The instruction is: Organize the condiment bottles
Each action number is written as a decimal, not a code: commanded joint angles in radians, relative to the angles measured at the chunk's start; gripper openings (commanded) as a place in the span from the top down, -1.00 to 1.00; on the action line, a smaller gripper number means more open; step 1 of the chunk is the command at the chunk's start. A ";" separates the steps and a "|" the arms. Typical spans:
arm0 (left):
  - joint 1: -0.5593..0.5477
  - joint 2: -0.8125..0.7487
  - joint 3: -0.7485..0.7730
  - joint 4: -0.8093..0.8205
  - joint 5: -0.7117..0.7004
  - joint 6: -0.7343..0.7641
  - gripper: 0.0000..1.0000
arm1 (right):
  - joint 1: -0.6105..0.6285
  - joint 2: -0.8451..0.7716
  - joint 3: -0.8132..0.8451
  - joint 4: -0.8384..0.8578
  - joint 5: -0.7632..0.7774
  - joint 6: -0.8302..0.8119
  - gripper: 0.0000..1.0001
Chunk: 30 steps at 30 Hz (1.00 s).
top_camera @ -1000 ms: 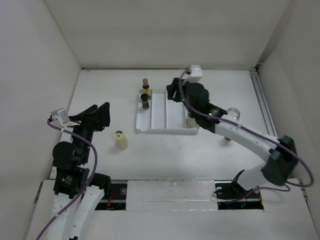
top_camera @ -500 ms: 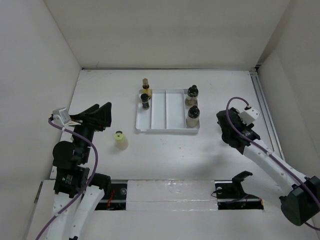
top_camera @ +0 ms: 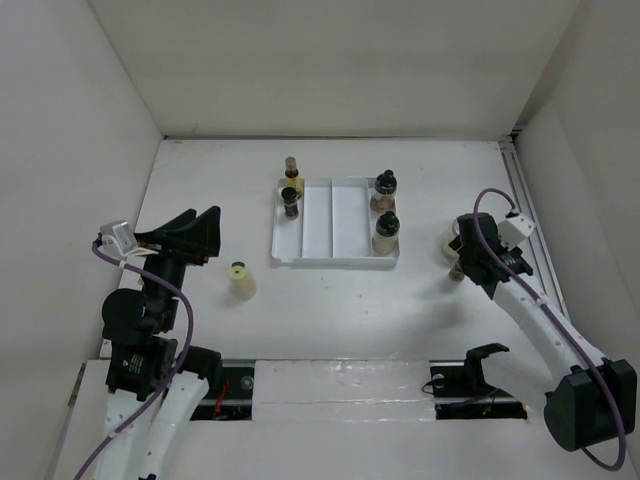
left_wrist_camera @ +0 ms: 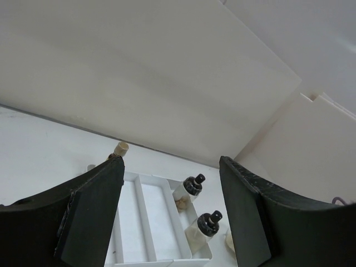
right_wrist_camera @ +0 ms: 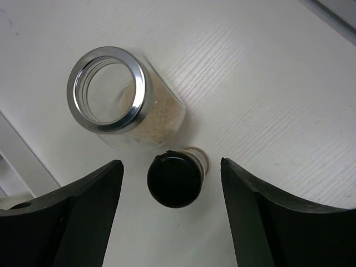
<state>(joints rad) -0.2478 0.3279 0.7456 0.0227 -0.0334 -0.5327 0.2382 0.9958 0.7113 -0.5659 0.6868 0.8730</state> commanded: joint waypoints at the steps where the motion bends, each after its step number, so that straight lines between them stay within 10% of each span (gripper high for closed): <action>1: -0.005 -0.012 -0.005 0.057 0.017 -0.004 -0.31 | -0.007 0.030 0.004 0.106 -0.121 -0.111 -0.52; 10: -0.005 -0.012 -0.005 0.057 0.017 -0.013 -0.31 | -0.037 0.132 0.022 0.115 -0.188 -0.109 -0.42; 19: -0.005 -0.012 -0.005 0.057 0.017 -0.013 -0.31 | -0.037 0.123 -0.009 0.159 -0.214 -0.109 0.21; 30: -0.005 -0.012 -0.005 0.057 0.007 -0.004 -0.31 | 0.217 -0.103 0.235 0.030 -0.248 -0.186 0.17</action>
<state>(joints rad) -0.2478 0.3244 0.7456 0.0261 -0.0338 -0.5400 0.3893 0.9298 0.8410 -0.5625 0.4999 0.7353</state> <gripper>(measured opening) 0.651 0.508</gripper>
